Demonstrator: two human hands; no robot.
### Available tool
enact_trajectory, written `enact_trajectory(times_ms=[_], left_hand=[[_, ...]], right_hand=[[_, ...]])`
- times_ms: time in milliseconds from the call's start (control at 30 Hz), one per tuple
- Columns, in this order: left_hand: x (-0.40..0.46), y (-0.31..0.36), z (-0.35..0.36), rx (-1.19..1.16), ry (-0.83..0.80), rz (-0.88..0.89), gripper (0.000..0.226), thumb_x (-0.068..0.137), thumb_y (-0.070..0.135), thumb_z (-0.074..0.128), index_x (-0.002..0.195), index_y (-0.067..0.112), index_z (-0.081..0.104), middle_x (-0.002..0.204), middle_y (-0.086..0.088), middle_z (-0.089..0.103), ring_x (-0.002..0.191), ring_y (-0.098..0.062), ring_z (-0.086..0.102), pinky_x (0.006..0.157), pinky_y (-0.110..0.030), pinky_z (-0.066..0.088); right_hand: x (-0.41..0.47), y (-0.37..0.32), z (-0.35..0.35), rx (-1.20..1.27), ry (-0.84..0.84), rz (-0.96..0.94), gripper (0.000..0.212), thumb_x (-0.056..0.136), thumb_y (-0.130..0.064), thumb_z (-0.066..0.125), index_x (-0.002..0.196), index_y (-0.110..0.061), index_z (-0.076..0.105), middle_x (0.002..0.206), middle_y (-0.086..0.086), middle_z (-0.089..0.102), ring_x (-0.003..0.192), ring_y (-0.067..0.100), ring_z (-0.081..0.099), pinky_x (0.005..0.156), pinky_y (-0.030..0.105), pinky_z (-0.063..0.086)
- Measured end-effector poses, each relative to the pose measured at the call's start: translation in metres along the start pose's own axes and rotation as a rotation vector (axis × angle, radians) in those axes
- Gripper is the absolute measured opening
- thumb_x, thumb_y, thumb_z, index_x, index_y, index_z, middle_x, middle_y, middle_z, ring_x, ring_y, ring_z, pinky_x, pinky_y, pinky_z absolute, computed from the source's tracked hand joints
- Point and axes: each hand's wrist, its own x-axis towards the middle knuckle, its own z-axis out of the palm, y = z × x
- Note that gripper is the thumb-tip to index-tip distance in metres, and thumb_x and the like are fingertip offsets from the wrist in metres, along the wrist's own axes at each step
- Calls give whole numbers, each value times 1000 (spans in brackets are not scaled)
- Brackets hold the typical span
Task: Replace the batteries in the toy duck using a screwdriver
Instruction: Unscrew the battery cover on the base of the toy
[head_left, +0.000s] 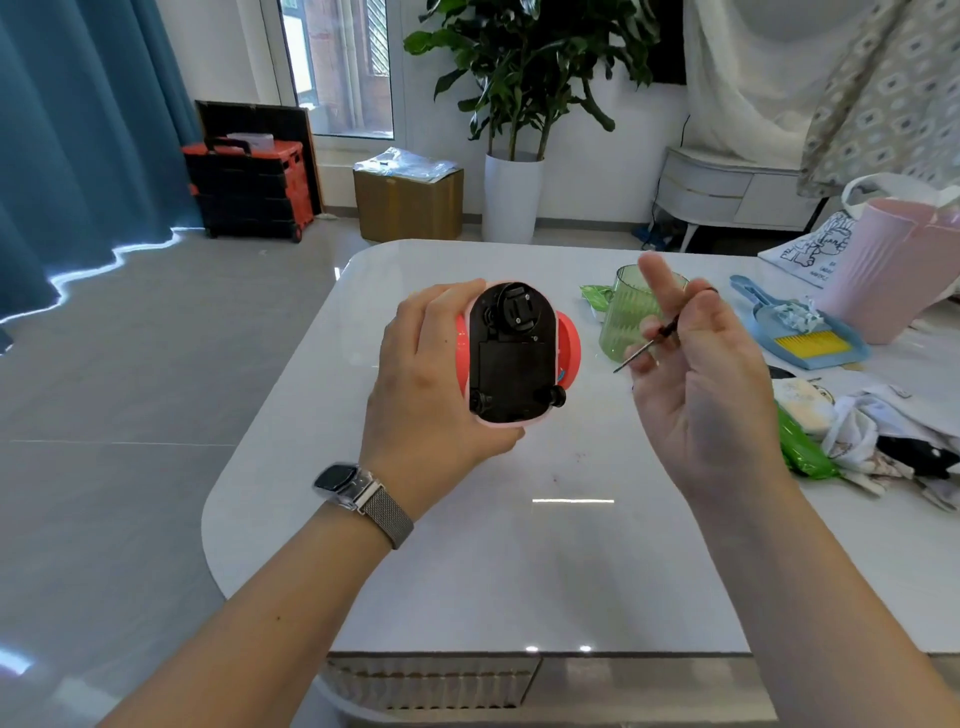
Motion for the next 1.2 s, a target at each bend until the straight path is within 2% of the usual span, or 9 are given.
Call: enact_trajectory(times_ms=[67, 167, 267, 400, 567, 667, 800, 1067, 1200], left_hand=[[0, -1, -2, -18, 6, -21, 106, 50, 33, 92, 140, 21, 38, 138, -3, 41, 124, -12, 36, 93, -10, 32], [2, -1, -5, -44, 18, -55, 107, 49, 32, 94, 140, 20, 38, 138, -3, 40, 125, -13, 38, 92, -7, 31], [2, 1, -6, -58, 33, -68, 107, 49, 29, 94, 140, 17, 39, 138, -5, 41, 126, -17, 40, 94, -7, 31], [3, -1, -6, -66, 39, -70, 108, 48, 30, 93, 140, 18, 39, 138, -4, 41, 126, -16, 39, 95, -3, 30], [4, -1, -7, -66, 45, -83, 108, 47, 30, 94, 139, 17, 39, 138, -4, 41, 126, -16, 39, 96, -6, 32], [4, -2, -7, -62, 47, -81, 110, 46, 31, 94, 140, 18, 38, 139, -4, 41, 126, -16, 40, 97, -8, 34], [4, -3, -6, -61, 45, -80, 109, 47, 33, 94, 140, 19, 38, 139, -3, 41, 127, -15, 39, 96, -6, 32], [5, -3, -5, -57, 49, -77, 108, 48, 33, 93, 140, 18, 38, 139, -4, 41, 127, -15, 39, 96, -5, 31], [4, -4, -6, -58, 50, -75, 108, 48, 32, 93, 140, 18, 39, 139, -4, 42, 126, -15, 39, 96, -4, 31]], right_hand=[[-2, 1, 1, -85, -68, -43, 6, 90, -24, 51, 91, -20, 55, 105, -8, 73, 70, 3, 54, 68, 17, 45], [-6, 7, 4, -214, -62, -166, 14, 77, -23, 62, 89, -15, 61, 91, -4, 71, 81, 11, 68, 73, 19, 53], [-11, 13, 6, -309, 0, -287, 15, 75, -20, 69, 88, -13, 65, 82, 2, 72, 83, 17, 71, 76, 25, 56], [-12, 19, 6, -446, 24, -398, 13, 80, -8, 74, 88, -18, 70, 90, 12, 71, 85, 22, 68, 82, 33, 57], [-12, 23, 9, -433, 33, -381, 13, 82, 0, 70, 91, -10, 71, 81, 0, 72, 77, 14, 69, 77, 28, 56], [-14, 25, 11, -412, 28, -355, 12, 84, 3, 66, 92, -5, 70, 84, 6, 71, 80, 14, 69, 77, 27, 56], [-15, 25, 14, -383, 8, -332, 16, 86, 4, 63, 89, -10, 69, 87, 7, 70, 82, 14, 69, 77, 27, 56], [-14, 26, 14, -390, 2, -339, 17, 88, 4, 61, 90, -11, 68, 86, 1, 71, 84, 11, 69, 76, 25, 57], [-13, 27, 13, -394, -4, -329, 15, 89, 5, 60, 91, -8, 67, 89, 9, 70, 85, 14, 69, 77, 27, 57]])
